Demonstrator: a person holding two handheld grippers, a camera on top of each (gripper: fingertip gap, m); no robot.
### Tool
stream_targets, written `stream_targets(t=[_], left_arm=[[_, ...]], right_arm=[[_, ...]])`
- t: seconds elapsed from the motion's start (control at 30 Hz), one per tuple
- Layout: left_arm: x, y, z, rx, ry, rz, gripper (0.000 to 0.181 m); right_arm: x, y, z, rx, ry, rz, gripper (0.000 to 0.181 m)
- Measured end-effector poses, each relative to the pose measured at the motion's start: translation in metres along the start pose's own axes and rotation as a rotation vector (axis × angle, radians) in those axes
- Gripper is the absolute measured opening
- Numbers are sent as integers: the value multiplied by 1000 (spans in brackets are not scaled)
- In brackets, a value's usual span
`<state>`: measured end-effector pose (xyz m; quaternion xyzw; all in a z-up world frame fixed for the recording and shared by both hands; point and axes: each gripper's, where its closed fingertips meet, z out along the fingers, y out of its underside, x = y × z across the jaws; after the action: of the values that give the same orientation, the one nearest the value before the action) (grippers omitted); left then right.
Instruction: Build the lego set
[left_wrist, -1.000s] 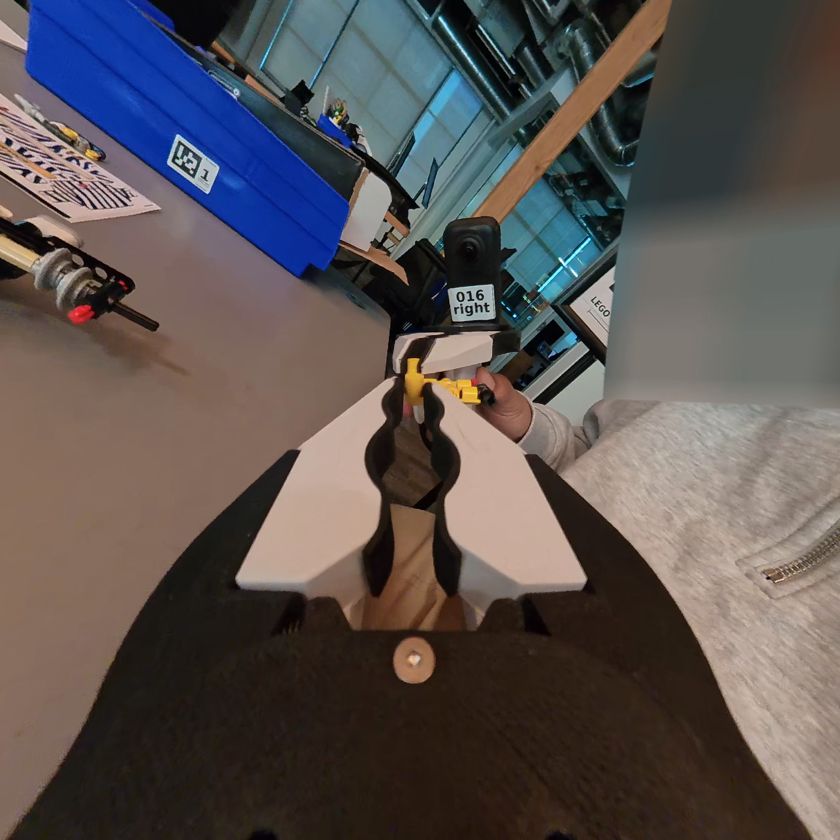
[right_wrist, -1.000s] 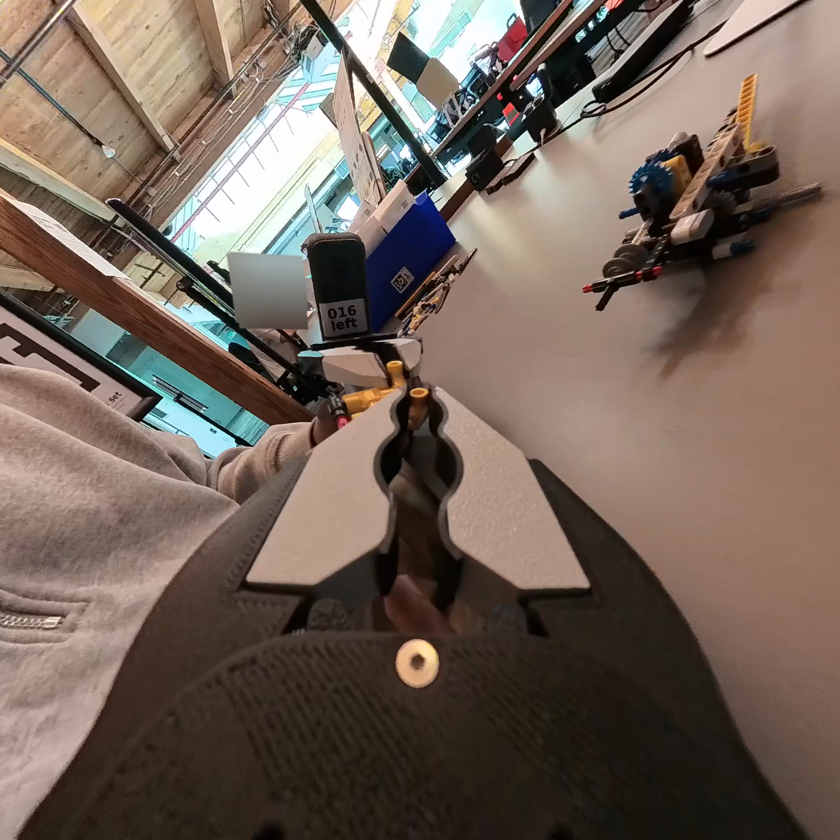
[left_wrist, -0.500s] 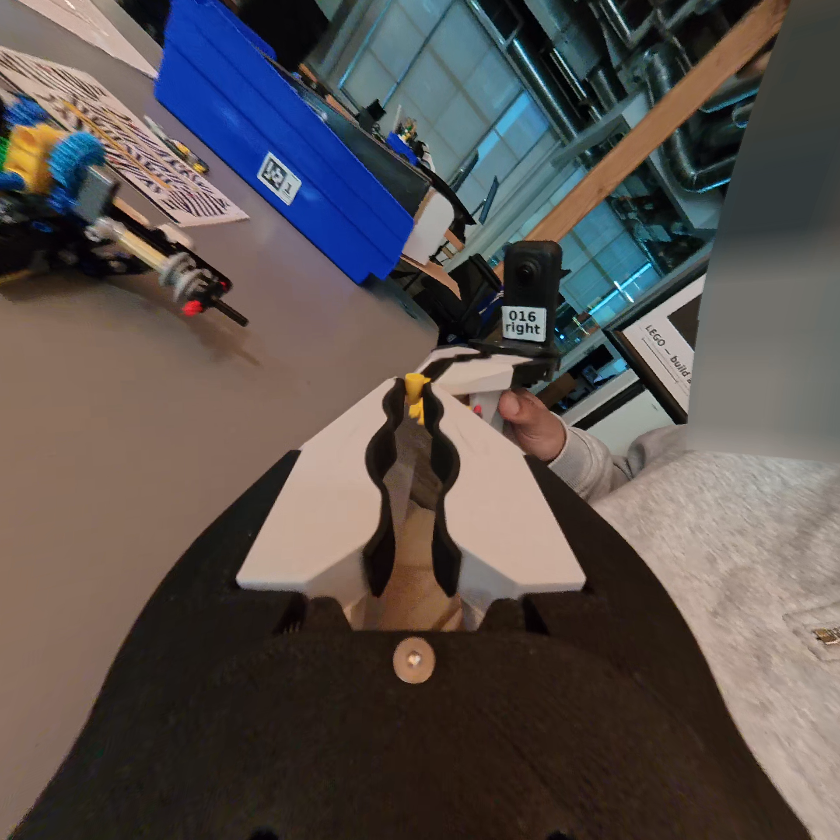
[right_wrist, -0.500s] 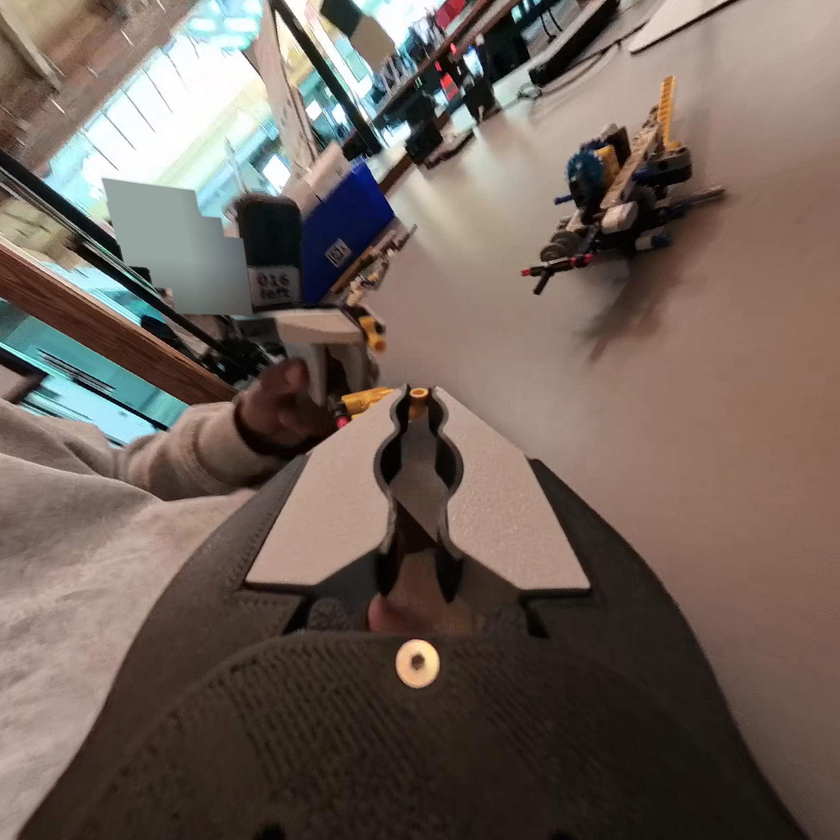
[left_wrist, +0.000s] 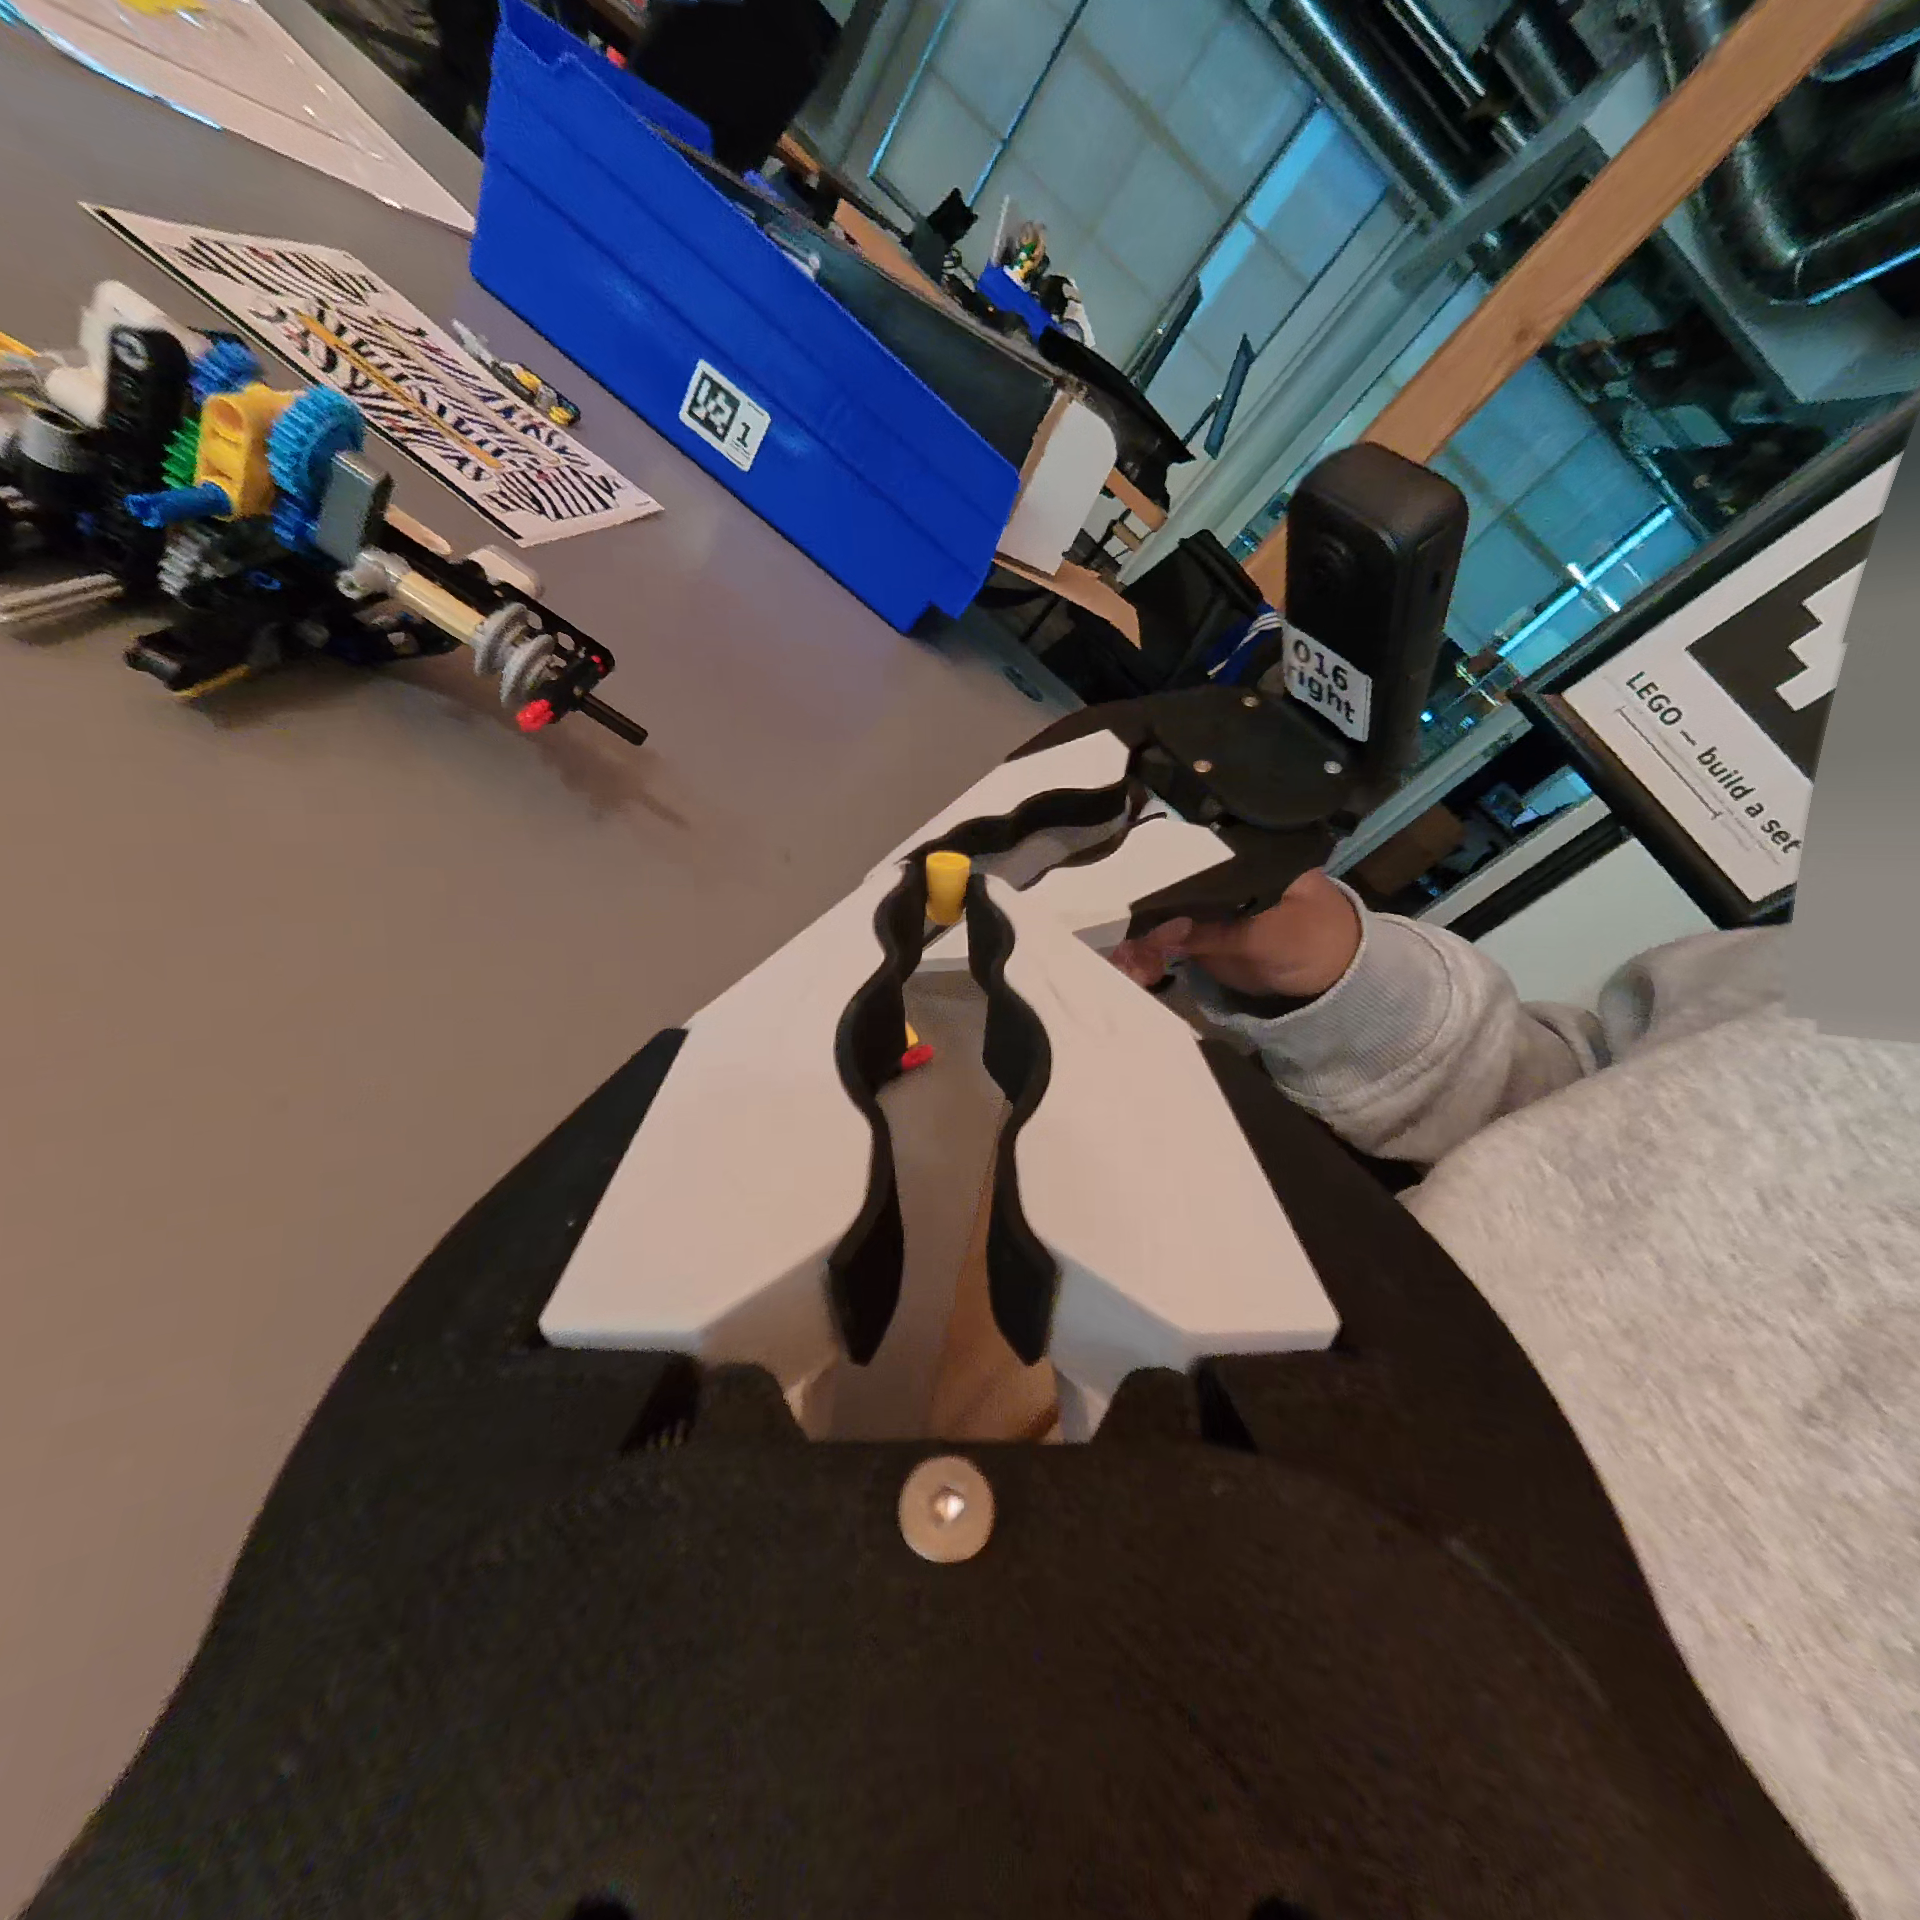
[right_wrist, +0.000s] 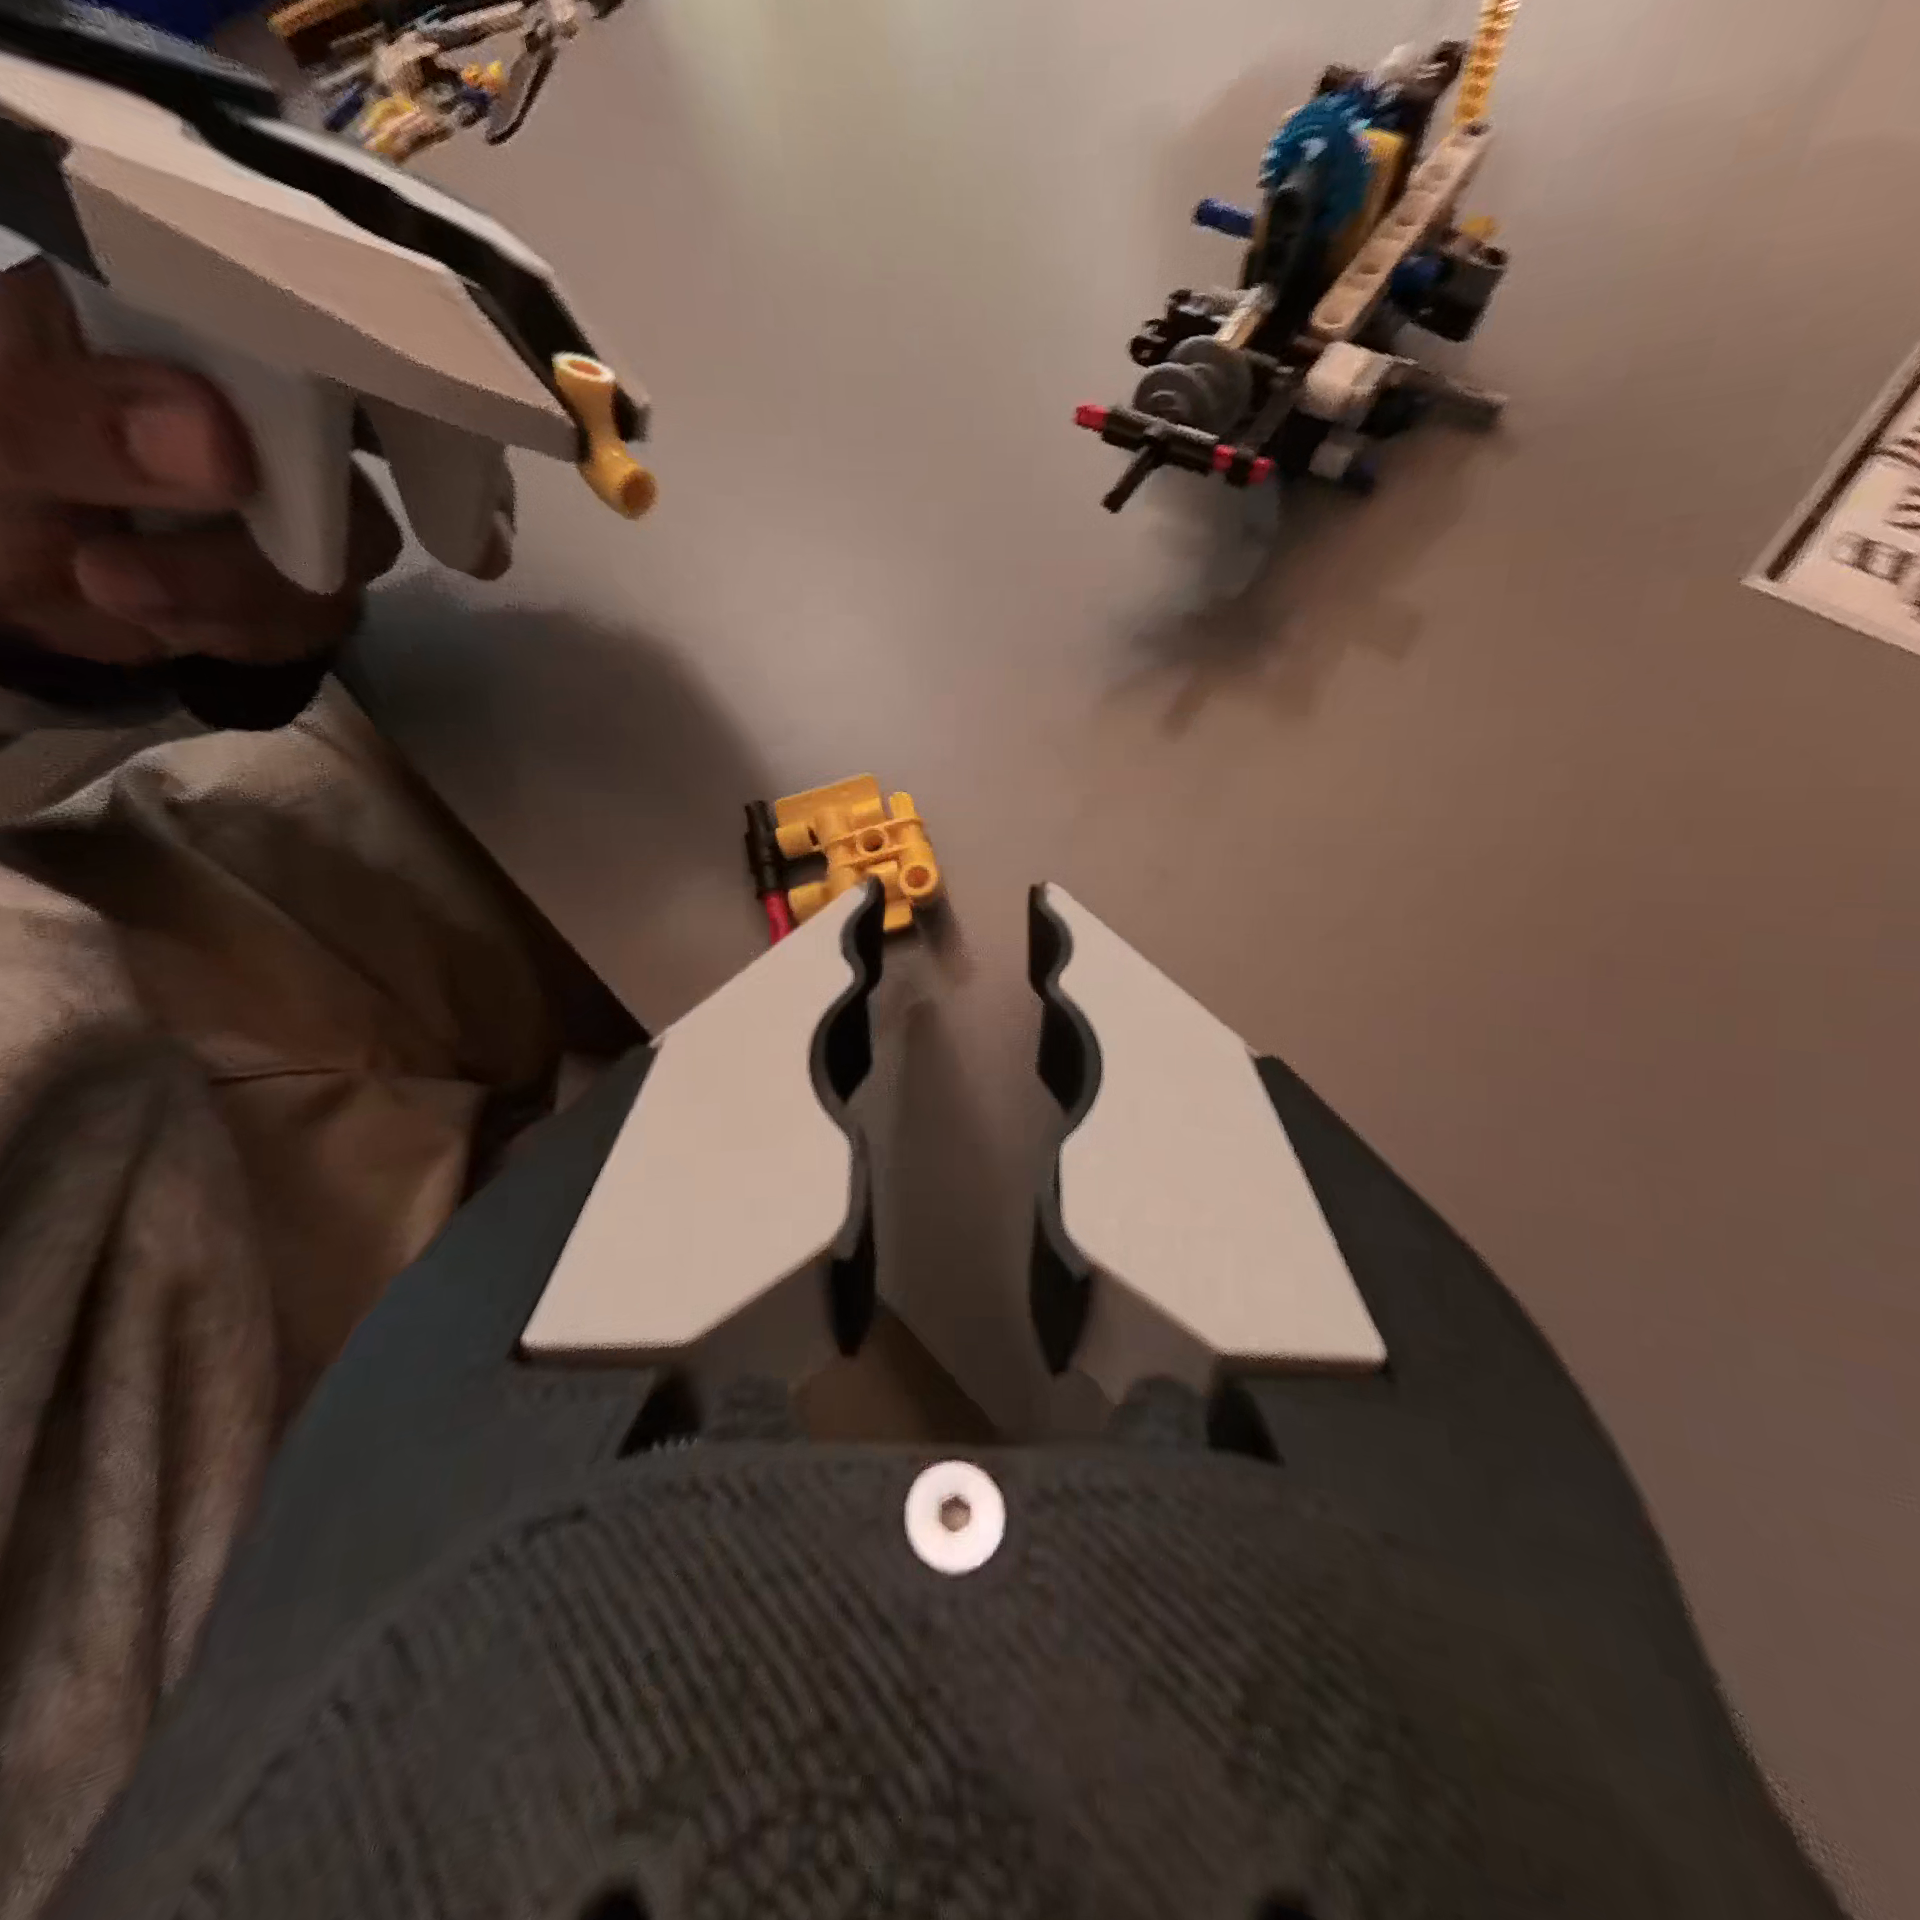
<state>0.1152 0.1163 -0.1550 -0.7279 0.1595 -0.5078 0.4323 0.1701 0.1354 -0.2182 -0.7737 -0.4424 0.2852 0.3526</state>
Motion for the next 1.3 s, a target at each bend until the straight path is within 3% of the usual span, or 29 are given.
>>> stream_targets(t=[0.03, 0.2, 0.33, 0.47, 0.53, 0.7, 0.83, 0.93, 1.1, 1.2, 1.3], left_arm=[[-2, -2, -2, 6, -12, 2, 6], [-9, -9, -13, 46, -68, -8, 6], [-9, -8, -21, 77, -65, -42, 6], [-4, -7, -25, 92, -51, -60, 6], [-3, -8, -27, 93, -50, -55, 6], [-1, -14, -33, 112, -39, -49, 6], [-2, -19, -39, 136, -35, -61, 6], [-3, -19, -39, 142, -26, -77, 6], [0, -17, -36, 139, -37, -51, 6], [-1, -13, -31, 130, -60, -31, 6], [2, -7, -25, 94, -150, 121, 6]], right_arm=[[3, 0, -4, 8, 24, 19, 27], [-19, -1, -7, 37, 79, 89, 31], [-37, -6, 2, 27, 183, 1, 44], [-57, -11, 9, 11, 148, -90, 5], [-63, -10, 14, 0, 111, -62, 6], [-48, 13, 17, -98, 127, 27, 10], [-14, 12, 11, -66, 242, 32, 14], [-3, 10, 11, -69, 226, 46, 12], [-10, -13, -3, 60, 147, 32, 18], [-32, -38, -9, 178, 39, 10, 18], [-52, -66, -17, 273, -46, 25, 19]])
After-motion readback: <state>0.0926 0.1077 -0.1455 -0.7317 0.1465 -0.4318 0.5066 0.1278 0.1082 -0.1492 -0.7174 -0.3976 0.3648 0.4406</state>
